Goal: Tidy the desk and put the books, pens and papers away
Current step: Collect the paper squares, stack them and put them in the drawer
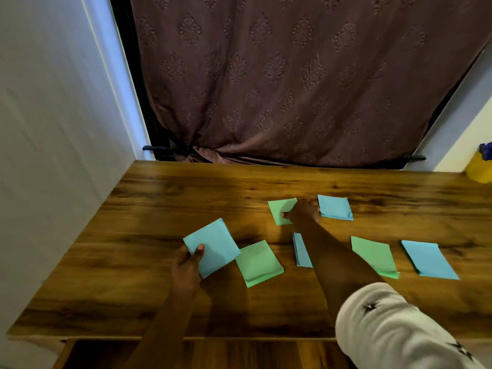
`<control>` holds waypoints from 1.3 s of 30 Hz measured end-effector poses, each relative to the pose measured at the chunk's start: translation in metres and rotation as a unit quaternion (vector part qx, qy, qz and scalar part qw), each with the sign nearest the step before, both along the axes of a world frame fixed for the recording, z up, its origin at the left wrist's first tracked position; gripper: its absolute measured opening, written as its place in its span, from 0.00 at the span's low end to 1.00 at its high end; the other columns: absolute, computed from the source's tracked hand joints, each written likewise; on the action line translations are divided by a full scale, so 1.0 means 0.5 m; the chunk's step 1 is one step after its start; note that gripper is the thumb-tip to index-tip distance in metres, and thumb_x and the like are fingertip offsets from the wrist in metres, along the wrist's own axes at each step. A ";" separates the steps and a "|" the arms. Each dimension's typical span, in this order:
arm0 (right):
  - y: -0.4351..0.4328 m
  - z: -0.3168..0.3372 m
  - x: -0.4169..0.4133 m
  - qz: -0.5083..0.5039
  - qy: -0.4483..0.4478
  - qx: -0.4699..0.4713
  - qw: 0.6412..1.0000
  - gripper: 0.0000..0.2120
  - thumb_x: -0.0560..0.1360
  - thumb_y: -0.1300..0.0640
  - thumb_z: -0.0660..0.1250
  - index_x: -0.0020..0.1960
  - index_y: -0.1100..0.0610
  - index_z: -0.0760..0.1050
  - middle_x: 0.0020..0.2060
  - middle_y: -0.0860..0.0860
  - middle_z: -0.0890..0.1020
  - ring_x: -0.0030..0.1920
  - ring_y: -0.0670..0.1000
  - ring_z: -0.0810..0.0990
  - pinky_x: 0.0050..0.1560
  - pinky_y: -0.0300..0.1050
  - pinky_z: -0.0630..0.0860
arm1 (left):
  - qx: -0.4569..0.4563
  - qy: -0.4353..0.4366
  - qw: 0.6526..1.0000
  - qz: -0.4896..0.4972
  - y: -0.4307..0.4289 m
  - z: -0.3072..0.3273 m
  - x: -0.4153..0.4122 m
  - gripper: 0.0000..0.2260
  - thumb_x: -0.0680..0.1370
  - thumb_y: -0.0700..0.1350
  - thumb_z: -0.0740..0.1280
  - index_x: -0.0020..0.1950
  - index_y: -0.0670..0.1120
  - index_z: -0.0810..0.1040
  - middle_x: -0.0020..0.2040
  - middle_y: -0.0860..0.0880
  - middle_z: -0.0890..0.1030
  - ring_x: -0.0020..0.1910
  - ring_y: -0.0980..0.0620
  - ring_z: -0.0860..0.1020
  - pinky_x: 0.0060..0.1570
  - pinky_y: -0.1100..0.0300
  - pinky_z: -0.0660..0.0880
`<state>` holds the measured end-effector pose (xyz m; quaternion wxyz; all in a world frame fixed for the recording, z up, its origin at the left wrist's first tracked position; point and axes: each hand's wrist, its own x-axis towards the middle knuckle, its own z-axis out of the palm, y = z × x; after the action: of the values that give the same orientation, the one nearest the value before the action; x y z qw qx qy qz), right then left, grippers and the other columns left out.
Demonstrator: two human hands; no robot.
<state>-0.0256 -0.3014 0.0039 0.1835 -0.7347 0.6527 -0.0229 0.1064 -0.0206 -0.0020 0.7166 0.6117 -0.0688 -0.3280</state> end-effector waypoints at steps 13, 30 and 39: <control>0.054 0.063 -0.032 -0.052 -0.267 0.016 0.962 0.10 0.75 0.54 0.68 0.50 0.60 0.78 0.55 0.58 0.80 0.59 0.59 0.77 0.55 0.46 0.71 | -0.007 0.024 0.999 0.030 -0.022 0.046 -0.020 0.15 0.78 0.38 0.64 0.64 0.40 0.72 0.56 0.43 0.74 0.51 0.44 0.71 0.39 0.55 0.70; 0.365 0.223 -0.132 -0.009 -0.558 0.077 0.826 0.11 0.75 0.63 0.67 0.57 0.61 0.79 0.48 0.54 0.83 0.46 0.50 0.81 0.46 0.43 0.78 | -0.082 0.051 0.994 -0.057 -0.045 0.158 -0.147 0.07 0.77 0.38 0.66 0.54 0.43 0.75 0.44 0.49 0.78 0.41 0.50 0.76 0.34 0.58 0.75; 0.383 0.257 -0.162 -0.015 -0.459 -0.005 0.888 0.18 0.80 0.50 0.59 0.68 0.53 0.71 0.68 0.51 0.72 0.69 0.53 0.68 0.64 0.45 0.66 | -0.097 0.024 0.991 -0.086 -0.050 0.169 -0.169 0.09 0.76 0.37 0.67 0.55 0.45 0.75 0.48 0.46 0.80 0.44 0.48 0.78 0.41 0.53 0.75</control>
<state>-0.1067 -0.1100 0.1326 0.4588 -0.6331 0.5067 -0.3633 0.0217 -0.0454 0.0823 0.7433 0.5228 -0.1358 -0.3946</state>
